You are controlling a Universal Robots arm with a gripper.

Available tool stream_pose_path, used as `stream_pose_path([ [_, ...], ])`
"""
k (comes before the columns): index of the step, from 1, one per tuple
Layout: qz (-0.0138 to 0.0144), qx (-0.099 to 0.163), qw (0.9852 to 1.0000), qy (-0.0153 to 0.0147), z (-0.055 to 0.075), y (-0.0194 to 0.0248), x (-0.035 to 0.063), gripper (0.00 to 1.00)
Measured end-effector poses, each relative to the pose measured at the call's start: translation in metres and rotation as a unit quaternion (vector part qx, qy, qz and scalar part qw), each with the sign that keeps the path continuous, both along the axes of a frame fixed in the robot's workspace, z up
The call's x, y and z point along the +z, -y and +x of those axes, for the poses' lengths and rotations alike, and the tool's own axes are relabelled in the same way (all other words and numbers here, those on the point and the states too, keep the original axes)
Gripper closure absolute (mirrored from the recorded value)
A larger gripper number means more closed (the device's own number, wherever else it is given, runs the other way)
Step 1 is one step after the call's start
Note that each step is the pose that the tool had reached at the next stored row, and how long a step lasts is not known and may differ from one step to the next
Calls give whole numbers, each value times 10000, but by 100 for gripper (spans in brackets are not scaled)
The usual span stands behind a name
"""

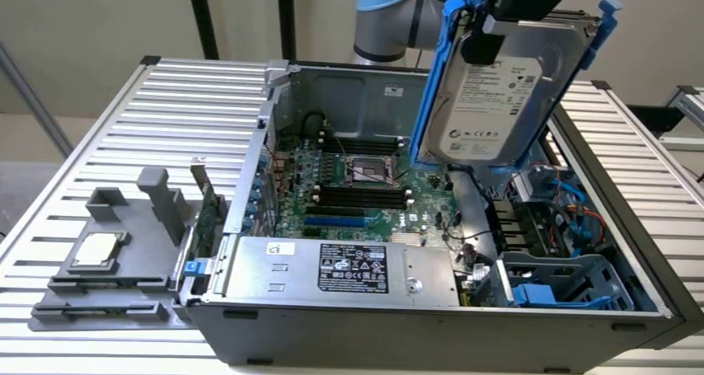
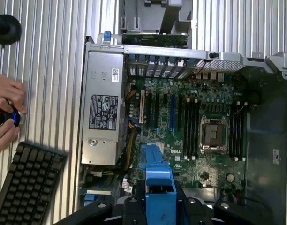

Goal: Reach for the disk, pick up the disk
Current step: 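Pick up the disk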

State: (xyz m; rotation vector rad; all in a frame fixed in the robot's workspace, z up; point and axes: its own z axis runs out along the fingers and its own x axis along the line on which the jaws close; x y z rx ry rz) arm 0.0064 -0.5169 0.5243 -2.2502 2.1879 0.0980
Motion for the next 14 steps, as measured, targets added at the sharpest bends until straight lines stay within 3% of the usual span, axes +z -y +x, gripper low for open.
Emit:
stream_pose_path([
  [14,22,0,10000,4,414,260,-6,67],
])
